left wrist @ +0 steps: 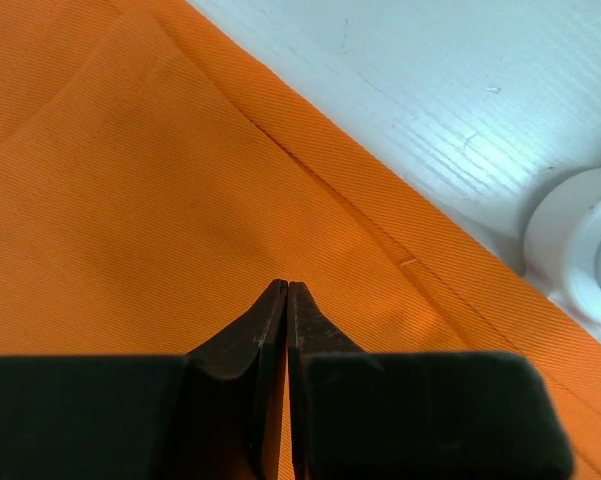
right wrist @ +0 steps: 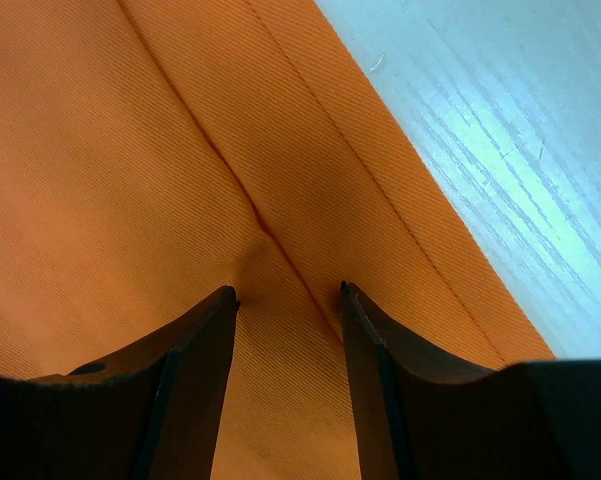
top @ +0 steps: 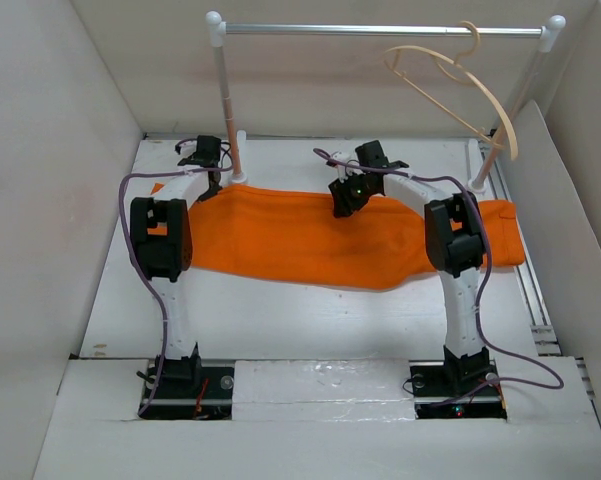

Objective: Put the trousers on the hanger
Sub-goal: Fold the trousers

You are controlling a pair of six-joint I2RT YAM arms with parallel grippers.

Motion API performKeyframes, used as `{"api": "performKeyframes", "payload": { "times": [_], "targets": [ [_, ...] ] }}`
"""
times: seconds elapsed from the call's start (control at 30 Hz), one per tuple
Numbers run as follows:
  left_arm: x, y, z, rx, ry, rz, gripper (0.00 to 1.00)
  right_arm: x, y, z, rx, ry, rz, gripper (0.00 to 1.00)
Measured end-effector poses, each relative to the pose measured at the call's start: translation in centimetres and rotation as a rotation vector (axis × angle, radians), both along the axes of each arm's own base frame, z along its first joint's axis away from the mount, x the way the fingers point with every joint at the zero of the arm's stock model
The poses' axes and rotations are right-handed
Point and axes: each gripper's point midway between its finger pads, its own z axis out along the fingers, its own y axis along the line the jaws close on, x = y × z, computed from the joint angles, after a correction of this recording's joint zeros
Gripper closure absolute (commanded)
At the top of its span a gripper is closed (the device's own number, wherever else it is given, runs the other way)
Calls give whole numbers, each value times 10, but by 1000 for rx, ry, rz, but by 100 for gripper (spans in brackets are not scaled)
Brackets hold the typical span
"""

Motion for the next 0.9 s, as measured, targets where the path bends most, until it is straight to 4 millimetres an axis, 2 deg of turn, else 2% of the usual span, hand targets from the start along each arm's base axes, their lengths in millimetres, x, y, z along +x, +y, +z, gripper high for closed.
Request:
{"api": "performKeyframes", "payload": {
  "times": [0.03, 0.1, 0.17, 0.2, 0.23, 0.33, 0.5, 0.7, 0.8, 0.9],
  "targets": [
    [-1, 1, -2, 3, 5, 1, 100, -1, 0, -1, 1, 3, 3, 48],
    [-5, 2, -5, 9, 16, 2, 89, -1, 0, -1, 3, 3, 8, 49],
    [-8, 3, -8, 14, 29, 2, 77, 0, -2, -1, 9, 4, 5, 55],
    [-9, 4, -9, 15, 33, 2, 77, 1, -2, 0, 13, 6, 5, 59],
    [-9, 4, -9, 15, 33, 3, 76, 1, -3, 0, 19, 7, 5, 71],
    [-9, 4, -9, 15, 32, 3, 75, 3, -7, 1, 34, 9, 1, 89],
    [-8, 4, -8, 17, 27, 10, 69, 4, -9, 2, 53, 10, -4, 99],
    [0, 3, -1, 7, -6, 21, 63, 2, -8, 4, 63, 11, -3, 100],
    [17, 2, 6, 0, -46, 28, 64, 1, -7, 4, 64, 11, -1, 100],
    [29, 0, 3, -4, -54, 32, 64, 0, -5, 4, 65, 12, 4, 100]
  ]
}}
